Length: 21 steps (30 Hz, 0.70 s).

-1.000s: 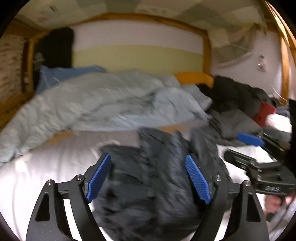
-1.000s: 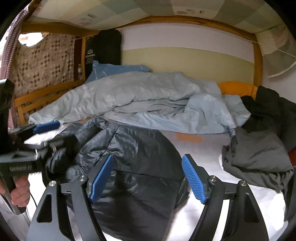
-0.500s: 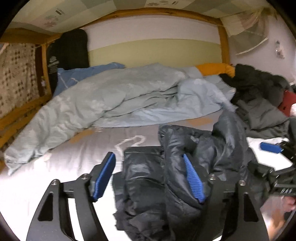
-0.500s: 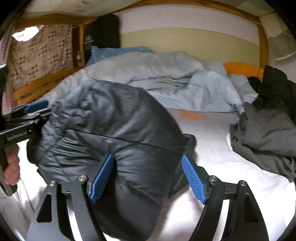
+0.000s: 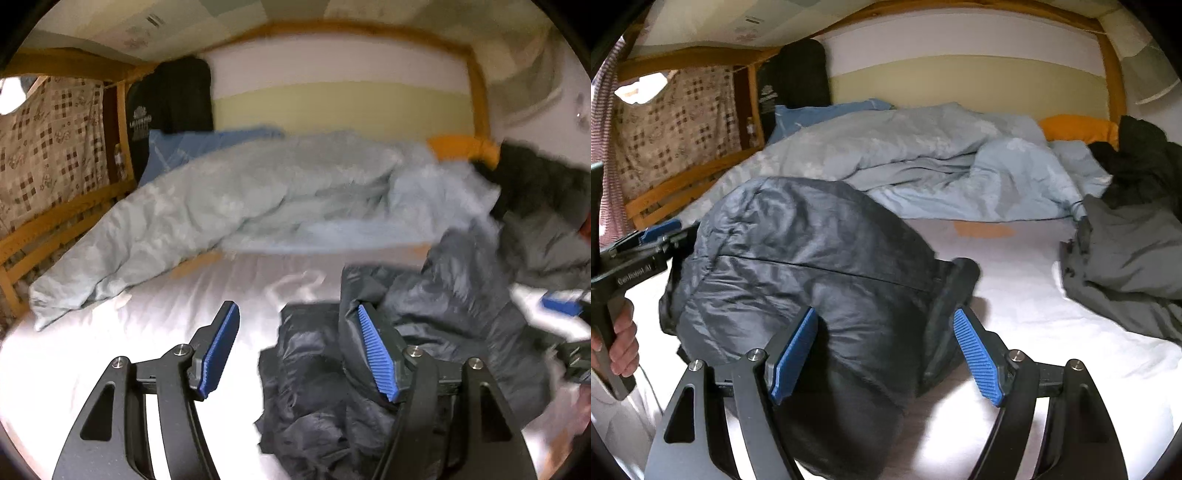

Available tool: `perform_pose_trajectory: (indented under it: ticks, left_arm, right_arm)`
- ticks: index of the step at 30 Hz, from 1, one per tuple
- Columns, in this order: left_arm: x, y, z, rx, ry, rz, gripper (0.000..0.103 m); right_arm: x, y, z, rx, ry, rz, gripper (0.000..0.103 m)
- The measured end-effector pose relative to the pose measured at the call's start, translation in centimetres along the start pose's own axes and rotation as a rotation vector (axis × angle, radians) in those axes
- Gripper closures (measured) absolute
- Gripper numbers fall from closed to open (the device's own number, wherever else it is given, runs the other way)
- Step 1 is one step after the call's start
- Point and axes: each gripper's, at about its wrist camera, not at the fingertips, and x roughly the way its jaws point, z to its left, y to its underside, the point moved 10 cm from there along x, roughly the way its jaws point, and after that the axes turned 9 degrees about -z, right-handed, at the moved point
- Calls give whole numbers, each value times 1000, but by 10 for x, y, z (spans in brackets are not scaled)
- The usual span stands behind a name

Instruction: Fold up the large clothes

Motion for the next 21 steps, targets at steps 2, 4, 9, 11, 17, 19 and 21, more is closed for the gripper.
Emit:
perform_pose_trajectory:
  ticks: [2,4,9,11,17,19,21]
  left_arm:
    - [-18,-18,-5,-12,16,-115,32]
    - [-34,-33,-13,-26,54,-199,32]
    - [-37,-41,-36,-46,165,-195,33]
    - [-30,-36,-41,-35,176,-173,45]
    - [-23,-20,-66,-75,317,-86,72]
    - [-33,-23,-74,-48,335,-122,73]
    - [-41,-24,-84,-5,361,-139,73]
  right_arm:
    - [2,2,7,14,-33,8,25]
    - [7,3,16,20,-62,16,25]
    - [18,3,33,25,-94,22,24]
    - [20,4,37,37,-119,32,22]
    - [21,9,48,12,-196,58,19]
    - [22,7,49,8,-192,55,19]
    - [22,6,50,-2,-190,55,19]
